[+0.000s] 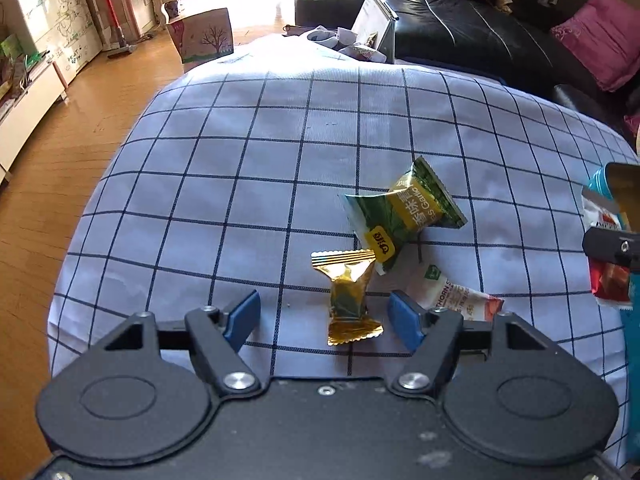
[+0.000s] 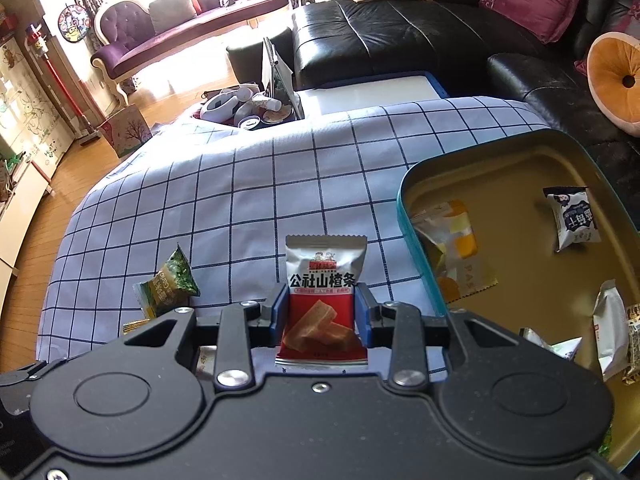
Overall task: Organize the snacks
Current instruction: 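Lift the gold candy with the left gripper while the right carries the red packet toward the tin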
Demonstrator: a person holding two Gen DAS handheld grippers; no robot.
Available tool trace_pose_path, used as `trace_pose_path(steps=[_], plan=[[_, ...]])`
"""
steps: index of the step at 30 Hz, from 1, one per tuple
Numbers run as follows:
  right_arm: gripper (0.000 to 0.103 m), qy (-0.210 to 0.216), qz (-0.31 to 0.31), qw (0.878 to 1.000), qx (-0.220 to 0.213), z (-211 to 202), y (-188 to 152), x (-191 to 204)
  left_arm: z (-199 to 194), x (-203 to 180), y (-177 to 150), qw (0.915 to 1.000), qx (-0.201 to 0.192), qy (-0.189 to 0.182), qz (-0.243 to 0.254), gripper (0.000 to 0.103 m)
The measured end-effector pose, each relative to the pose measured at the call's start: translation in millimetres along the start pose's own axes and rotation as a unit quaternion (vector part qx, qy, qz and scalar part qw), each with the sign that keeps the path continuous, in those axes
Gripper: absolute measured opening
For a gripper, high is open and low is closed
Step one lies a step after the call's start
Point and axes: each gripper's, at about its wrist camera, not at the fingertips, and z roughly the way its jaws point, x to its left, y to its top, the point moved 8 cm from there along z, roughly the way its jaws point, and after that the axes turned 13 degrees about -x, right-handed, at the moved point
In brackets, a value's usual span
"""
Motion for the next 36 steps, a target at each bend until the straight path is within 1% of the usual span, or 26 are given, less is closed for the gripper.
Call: trace_pose_path(steps=[3,5,7,9,10,12,13,15,17,19,21,23,24,26,27,31,36], plan=[[0.044,-0.001,0.003,1.000,0.001,0,0,-1,-1,-4,4,0.9999,-0.009,-0.010,-0.010,0.072],[0.044,0.000,0.002,1.000,0.001,0,0,-1,-2,-10,5,0.9994,-0.015,-0.029,-0.008,0.072],[0.044,0.001,0.001,1.000,-0.001,-1,0,0,-2,-15,6,0.9990,-0.010,-0.043,-0.006,0.072],[0.044,0.001,-0.001,1.000,-0.002,-1,0,1,-4,-21,7,0.9980,-0.015,-0.061,-0.003,0.072],[0.044,0.001,-0.002,1.000,-0.002,-1,0,1,-5,-23,8,0.9977,-0.019,-0.065,-0.003,0.072],[0.044,0.002,-0.003,1.000,-0.002,-1,0,1,-5,-25,8,0.9980,-0.015,-0.061,-0.001,0.072],[0.044,0.002,-0.003,1.000,-0.002,-1,0,1,-4,-25,7,0.9983,-0.012,-0.057,-0.001,0.070],[0.044,0.002,-0.004,1.000,-0.002,-2,0,1,-2,-22,6,0.9989,-0.009,-0.046,0.000,0.062],[0.044,0.002,-0.004,1.000,-0.003,-2,0,1,-1,-17,6,0.9990,-0.009,-0.043,-0.009,0.057],[0.044,0.002,-0.002,1.000,-0.003,-2,1,0,-4,-14,7,0.9988,-0.011,-0.045,-0.017,0.049],[0.044,0.002,-0.001,1.000,-0.004,-3,1,0,-5,-12,9,0.9985,-0.014,-0.048,-0.023,0.036],[0.044,0.003,-0.001,1.000,-0.005,-3,2,0,-5,-13,9,0.9982,-0.013,-0.052,-0.028,0.031],[0.044,0.003,-0.001,1.000,-0.005,-4,3,-1,-5,-13,9,0.9983,-0.012,-0.051,-0.026,0.025],[0.044,0.004,0.002,1.000,-0.007,-6,4,-2,-7,-13,9,0.9986,-0.013,-0.045,-0.023,0.022],[0.044,0.006,0.003,1.000,-0.009,-8,5,-3,-9,-13,11,0.9986,-0.016,-0.045,-0.024,0.022],[0.044,0.007,0.013,1.000,-0.018,-16,11,-7,-24,-20,17,0.9971,-0.033,-0.062,-0.029,0.022],[0.044,0.006,0.031,0.999,-0.025,-22,18,-18,-49,-41,24,0.9951,-0.059,-0.079,-0.011,0.021]])
